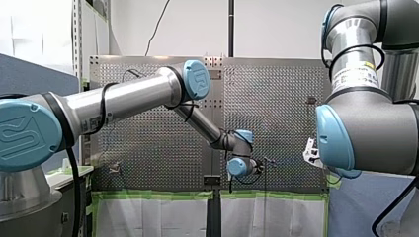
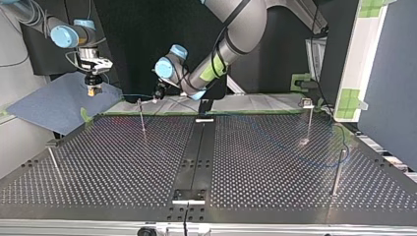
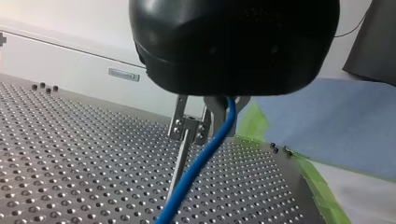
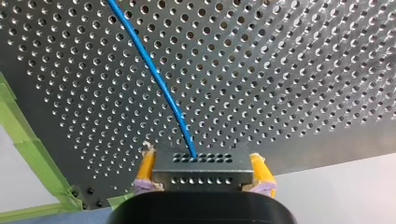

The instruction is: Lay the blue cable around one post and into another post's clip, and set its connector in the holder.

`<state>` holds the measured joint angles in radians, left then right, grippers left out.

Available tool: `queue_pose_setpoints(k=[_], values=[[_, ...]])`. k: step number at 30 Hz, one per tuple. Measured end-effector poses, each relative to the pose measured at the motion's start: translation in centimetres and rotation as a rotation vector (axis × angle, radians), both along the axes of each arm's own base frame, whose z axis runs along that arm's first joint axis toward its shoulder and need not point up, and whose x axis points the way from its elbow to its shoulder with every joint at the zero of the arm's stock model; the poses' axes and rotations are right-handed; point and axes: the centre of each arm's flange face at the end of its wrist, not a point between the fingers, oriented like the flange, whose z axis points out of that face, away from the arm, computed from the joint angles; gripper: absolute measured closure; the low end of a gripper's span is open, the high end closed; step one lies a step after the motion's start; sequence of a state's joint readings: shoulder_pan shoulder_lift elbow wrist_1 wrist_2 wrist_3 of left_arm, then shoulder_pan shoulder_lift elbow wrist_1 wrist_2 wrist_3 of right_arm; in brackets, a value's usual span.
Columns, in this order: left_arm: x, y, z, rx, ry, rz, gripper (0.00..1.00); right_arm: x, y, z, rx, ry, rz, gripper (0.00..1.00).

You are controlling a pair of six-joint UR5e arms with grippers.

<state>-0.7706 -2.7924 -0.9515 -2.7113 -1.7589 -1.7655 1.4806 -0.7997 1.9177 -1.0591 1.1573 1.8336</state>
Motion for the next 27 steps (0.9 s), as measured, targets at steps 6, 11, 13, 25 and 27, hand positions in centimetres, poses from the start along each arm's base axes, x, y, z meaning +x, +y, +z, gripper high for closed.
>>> queue_pose_setpoints(k=[6, 11, 13, 25, 27], values=[[0.0, 0.1, -0.1, 0.001, 0.002, 0.000, 1.00, 0.0, 0.0, -0.3, 0.020, -0.009, -0.003, 1.00], [0.1, 0.1, 0.0, 0.001, 0.001, 0.001, 1.00, 0.0, -0.6, -1.5, 0.051, -0.008, -0.004, 1.00], [0.2, 0.1, 0.0, 0.001, 0.002, 0.001, 1.00, 0.0, -0.8, -1.7, 0.058, 0.001, -0.003, 1.00], [0.2, 0.1, 0.1, 0.001, 0.001, 0.000, 1.00, 0.2, -1.2, -1.9, 0.082, -0.009, 0.011, 1.00], [0.3, 0.0, 0.2, -0.001, 0.000, -0.004, 1.00, 0.3, -1.3, -1.9, 0.079, -0.010, 0.017, 1.00]])
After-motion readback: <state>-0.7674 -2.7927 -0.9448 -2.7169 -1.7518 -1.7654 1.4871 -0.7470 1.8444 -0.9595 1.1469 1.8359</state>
